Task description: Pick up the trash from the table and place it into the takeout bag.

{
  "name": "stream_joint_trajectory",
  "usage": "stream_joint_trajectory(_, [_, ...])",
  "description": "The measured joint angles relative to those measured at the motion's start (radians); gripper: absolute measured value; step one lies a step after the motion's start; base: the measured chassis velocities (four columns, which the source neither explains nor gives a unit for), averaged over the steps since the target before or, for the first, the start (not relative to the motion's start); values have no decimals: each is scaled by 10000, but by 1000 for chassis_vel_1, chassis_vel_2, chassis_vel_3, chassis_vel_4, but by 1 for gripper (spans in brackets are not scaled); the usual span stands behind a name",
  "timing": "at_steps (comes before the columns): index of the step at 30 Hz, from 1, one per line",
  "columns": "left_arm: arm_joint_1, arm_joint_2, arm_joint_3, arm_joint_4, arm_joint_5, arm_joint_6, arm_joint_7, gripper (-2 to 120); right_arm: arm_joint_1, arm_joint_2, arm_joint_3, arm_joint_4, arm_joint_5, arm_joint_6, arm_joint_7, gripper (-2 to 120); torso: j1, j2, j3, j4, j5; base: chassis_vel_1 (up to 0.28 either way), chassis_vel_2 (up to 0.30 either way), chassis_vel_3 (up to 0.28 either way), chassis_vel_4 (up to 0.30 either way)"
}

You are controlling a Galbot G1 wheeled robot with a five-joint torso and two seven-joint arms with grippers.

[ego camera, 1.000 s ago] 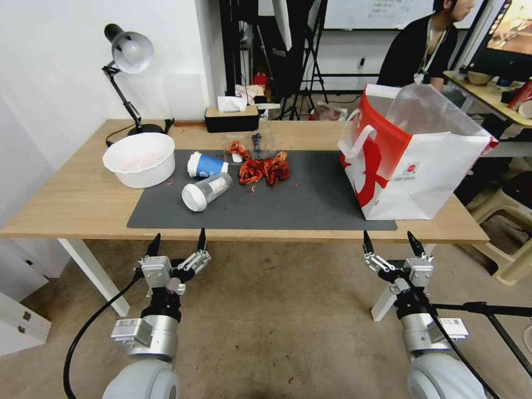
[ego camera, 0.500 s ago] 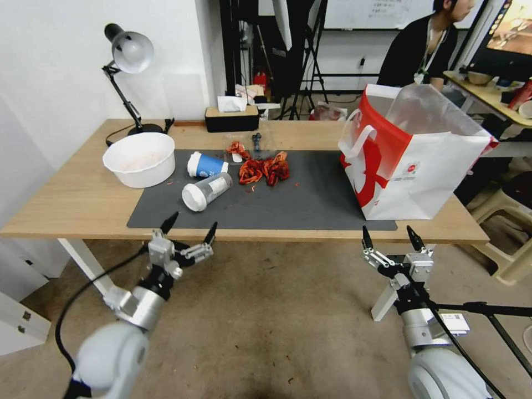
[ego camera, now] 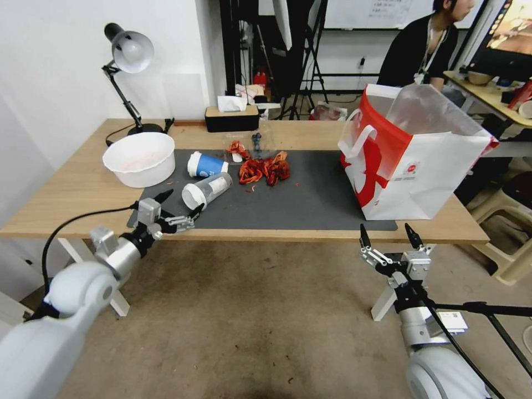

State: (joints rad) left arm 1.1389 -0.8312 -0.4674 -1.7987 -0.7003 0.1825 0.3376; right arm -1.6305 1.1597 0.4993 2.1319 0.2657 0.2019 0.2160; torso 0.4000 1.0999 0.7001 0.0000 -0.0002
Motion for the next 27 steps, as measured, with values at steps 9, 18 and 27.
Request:
stream_joint_trajectory(9, [-1353,331,912,937,-893,584,127,100,117,65,1,-42,-61,-68,-13,97,0,0,0,1,2,0,0,0,0])
stream_joint_trajectory(18, [-1931,163,1508,1508,-942,661,258,100,145,67,59,-45,-66,-99,-8,96,0,0,-1,0,2,0,0,0,0])
stream_joint_trajectory(27, [-2263,111,1821,1927,-879,695,372,100,137,89,82,-38,-95,-104,0,92,0,0,-1,0,2,0,0,0,0])
